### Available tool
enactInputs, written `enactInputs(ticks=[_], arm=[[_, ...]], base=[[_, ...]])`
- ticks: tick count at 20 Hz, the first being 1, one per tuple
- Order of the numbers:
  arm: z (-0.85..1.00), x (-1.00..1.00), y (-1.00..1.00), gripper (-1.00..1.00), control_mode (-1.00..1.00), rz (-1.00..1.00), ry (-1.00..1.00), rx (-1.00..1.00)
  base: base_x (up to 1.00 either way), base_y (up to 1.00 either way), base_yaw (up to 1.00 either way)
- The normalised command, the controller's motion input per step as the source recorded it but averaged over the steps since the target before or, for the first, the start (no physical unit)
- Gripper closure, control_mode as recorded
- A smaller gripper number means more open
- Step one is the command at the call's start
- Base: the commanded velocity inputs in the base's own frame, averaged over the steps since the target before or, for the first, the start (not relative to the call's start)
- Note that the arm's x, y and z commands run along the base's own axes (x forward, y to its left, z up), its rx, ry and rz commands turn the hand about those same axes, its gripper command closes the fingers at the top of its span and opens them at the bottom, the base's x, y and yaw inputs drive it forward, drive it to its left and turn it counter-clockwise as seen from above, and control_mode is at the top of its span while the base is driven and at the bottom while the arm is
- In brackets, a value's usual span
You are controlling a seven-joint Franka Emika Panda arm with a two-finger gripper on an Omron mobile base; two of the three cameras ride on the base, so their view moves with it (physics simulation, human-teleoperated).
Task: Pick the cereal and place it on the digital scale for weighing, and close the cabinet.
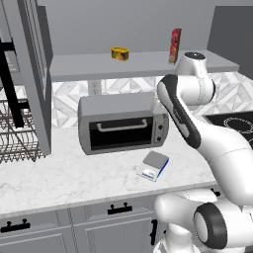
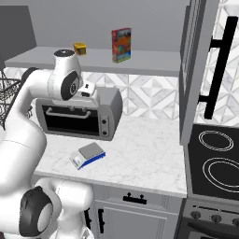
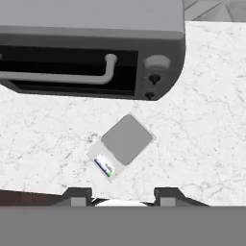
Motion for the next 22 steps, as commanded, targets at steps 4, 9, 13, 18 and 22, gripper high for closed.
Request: enactInputs(ticks=[4,9,13,18,22], arm=[[0.0,-0.29,0.01,-1.0,-1.0,0.0,-0.08,0.0],[0.13,-0.57,0.04,-1.0,-1.0,0.0,-0.31,0.0],[0.65,-0.38,0.0,-1.0,-1.0,0.0,-0.4,0.0],[0.64,-0.29,0.0,-1.0,-1.0,0.0,-0.31,0.0],[0.48,-0.2,0.0,-1.0,-1.0,0.0,-0.21,0.0]], base=[[0.0,0.0,0.0],[0.0,0.0,0.0],[0.0,0.0,0.0],[0.0,0.0,0.0],[0.0,0.0,0.0]])
